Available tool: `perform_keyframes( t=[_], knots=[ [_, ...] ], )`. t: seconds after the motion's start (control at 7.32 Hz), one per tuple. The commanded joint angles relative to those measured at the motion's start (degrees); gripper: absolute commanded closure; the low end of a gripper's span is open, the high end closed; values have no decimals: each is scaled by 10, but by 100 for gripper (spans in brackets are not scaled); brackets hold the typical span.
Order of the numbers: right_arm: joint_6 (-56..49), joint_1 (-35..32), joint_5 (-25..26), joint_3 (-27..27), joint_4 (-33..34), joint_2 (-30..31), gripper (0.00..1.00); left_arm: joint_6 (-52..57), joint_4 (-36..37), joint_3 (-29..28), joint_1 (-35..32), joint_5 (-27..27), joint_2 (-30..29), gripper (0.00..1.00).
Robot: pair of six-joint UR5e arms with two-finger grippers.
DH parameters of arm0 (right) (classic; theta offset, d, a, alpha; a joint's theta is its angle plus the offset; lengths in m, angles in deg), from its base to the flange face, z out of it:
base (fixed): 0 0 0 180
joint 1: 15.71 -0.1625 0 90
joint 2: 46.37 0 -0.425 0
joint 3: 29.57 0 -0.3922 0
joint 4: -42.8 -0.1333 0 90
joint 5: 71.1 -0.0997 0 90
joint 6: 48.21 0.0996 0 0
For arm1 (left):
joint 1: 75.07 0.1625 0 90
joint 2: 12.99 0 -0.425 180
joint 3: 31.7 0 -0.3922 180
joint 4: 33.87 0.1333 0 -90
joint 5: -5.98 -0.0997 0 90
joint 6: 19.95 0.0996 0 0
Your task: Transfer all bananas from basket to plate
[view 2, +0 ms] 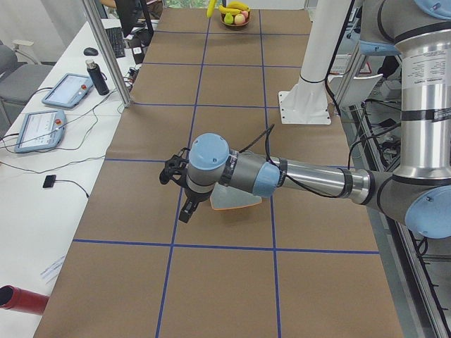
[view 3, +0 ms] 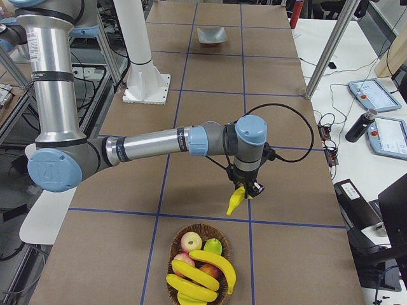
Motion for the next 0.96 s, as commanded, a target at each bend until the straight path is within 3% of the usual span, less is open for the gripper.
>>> perform_keyframes(
  t=[0.0, 0.14, 0.27, 0.55, 0.82],
  knots=[
    [147, 48, -37, -26, -2, -47, 100, -124, -54, 0, 13, 37, -25, 0],
    [239, 88, -38, -63, -2, -71, 100, -137, -160, -3, 40, 42, -11, 0],
    [342, 136, -37, -102, -3, -92, 100, -160, -201, -3, 82, 65, -3, 0],
    [510, 215, -27, -129, -35, -154, 100, -375, -254, 15, 148, 79, -43, 0],
    [725, 309, 60, -137, -168, -175, 100, -670, -342, 18, 237, 72, -111, 0]
  ],
)
